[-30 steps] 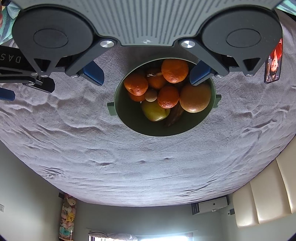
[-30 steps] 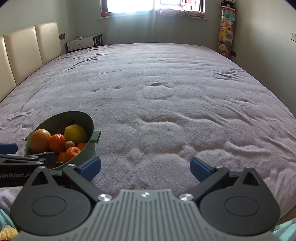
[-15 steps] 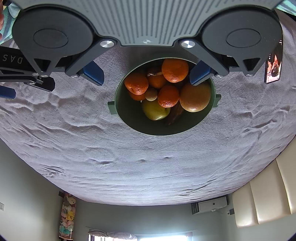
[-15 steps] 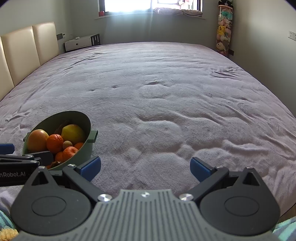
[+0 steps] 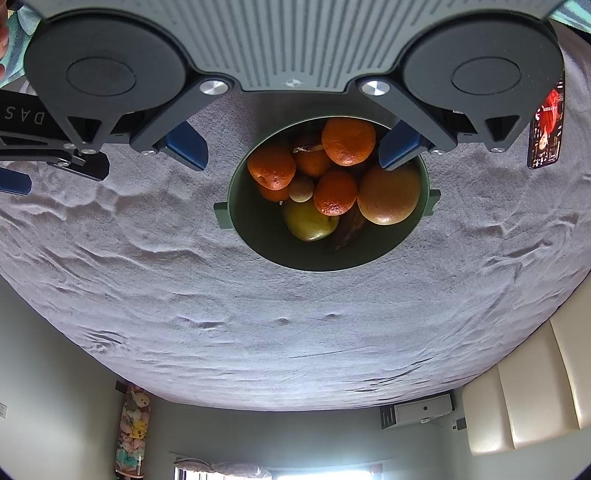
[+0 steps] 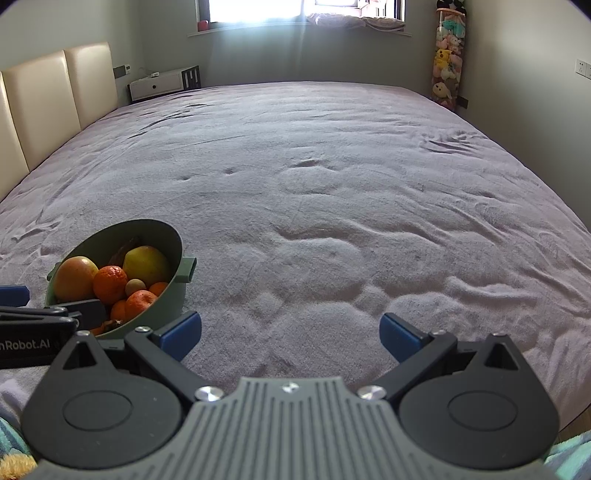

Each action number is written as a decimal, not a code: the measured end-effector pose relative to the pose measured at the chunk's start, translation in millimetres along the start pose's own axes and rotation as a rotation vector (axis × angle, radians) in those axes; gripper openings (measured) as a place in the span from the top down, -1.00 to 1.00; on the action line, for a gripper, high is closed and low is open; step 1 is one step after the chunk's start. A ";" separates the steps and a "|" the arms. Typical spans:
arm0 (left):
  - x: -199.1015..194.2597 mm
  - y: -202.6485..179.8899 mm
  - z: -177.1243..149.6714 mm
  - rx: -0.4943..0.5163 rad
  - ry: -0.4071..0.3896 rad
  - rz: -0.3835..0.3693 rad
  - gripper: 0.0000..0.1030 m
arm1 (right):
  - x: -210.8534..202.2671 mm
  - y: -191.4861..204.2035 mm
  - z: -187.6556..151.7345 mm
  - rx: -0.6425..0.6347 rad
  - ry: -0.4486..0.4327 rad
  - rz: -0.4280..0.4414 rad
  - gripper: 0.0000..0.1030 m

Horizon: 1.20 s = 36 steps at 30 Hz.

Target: Organize fruits

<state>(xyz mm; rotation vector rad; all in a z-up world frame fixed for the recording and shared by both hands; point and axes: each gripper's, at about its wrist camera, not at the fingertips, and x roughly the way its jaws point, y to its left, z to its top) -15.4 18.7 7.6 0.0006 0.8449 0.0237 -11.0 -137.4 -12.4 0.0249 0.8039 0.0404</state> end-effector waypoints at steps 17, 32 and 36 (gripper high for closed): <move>-1.0 0.5 1.2 0.001 -0.003 0.010 -1.00 | 2.1 1.0 -1.6 -0.001 0.009 0.003 -0.92; -3.4 -1.3 0.9 0.019 -0.018 0.030 -1.00 | 3.5 0.6 -1.4 -0.002 0.016 0.005 -0.92; -3.4 -1.0 0.7 0.021 -0.021 0.032 -1.00 | 3.6 0.6 -1.5 -0.002 0.017 0.005 -0.92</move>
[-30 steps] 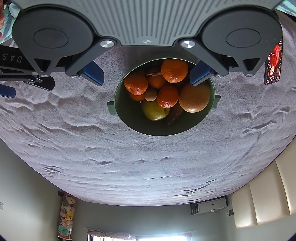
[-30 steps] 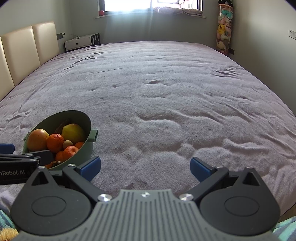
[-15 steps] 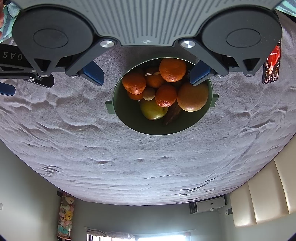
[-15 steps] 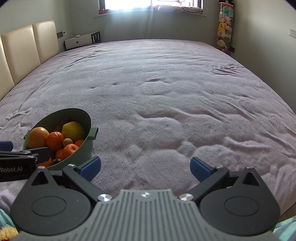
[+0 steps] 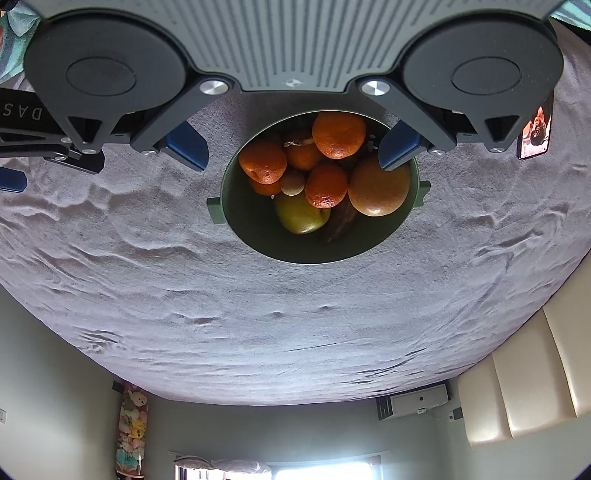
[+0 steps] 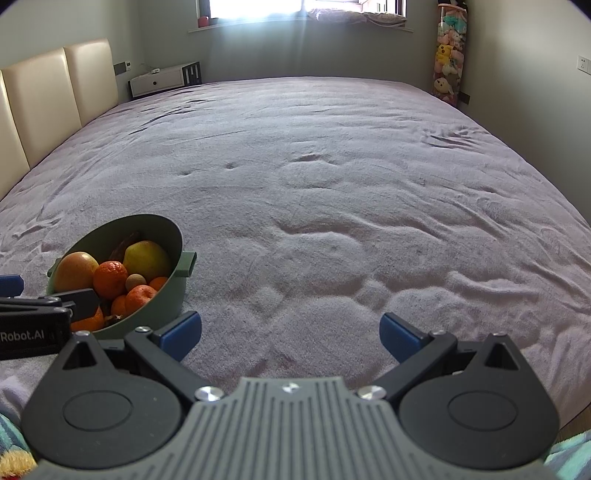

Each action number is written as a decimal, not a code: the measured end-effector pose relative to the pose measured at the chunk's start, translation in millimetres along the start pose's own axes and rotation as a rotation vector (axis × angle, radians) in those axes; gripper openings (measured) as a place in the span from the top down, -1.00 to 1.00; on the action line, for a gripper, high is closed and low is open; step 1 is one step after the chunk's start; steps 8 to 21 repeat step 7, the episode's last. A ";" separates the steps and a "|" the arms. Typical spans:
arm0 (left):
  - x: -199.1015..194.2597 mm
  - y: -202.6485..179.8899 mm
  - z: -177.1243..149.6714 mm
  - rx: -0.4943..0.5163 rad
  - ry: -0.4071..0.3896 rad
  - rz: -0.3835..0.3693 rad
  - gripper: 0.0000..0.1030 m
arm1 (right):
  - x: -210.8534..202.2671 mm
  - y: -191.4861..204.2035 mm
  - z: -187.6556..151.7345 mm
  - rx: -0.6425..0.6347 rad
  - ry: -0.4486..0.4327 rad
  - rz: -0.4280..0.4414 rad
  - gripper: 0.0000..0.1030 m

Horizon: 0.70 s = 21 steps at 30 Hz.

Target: Organize fruits

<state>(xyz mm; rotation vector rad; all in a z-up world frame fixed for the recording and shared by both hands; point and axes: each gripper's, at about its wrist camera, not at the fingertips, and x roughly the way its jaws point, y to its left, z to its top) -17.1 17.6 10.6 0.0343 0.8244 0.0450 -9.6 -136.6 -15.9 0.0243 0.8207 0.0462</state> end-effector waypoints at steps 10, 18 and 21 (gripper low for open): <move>-2.4 -0.3 0.8 0.013 -0.019 0.002 -1.00 | 0.0 0.1 -0.1 -0.001 0.001 -0.001 -0.92; -2.4 -0.3 0.8 0.013 -0.019 0.002 -1.00 | 0.0 0.1 -0.1 -0.001 0.001 -0.001 -0.92; -2.4 -0.3 0.8 0.013 -0.019 0.002 -1.00 | 0.0 0.1 -0.1 -0.001 0.001 -0.001 -0.92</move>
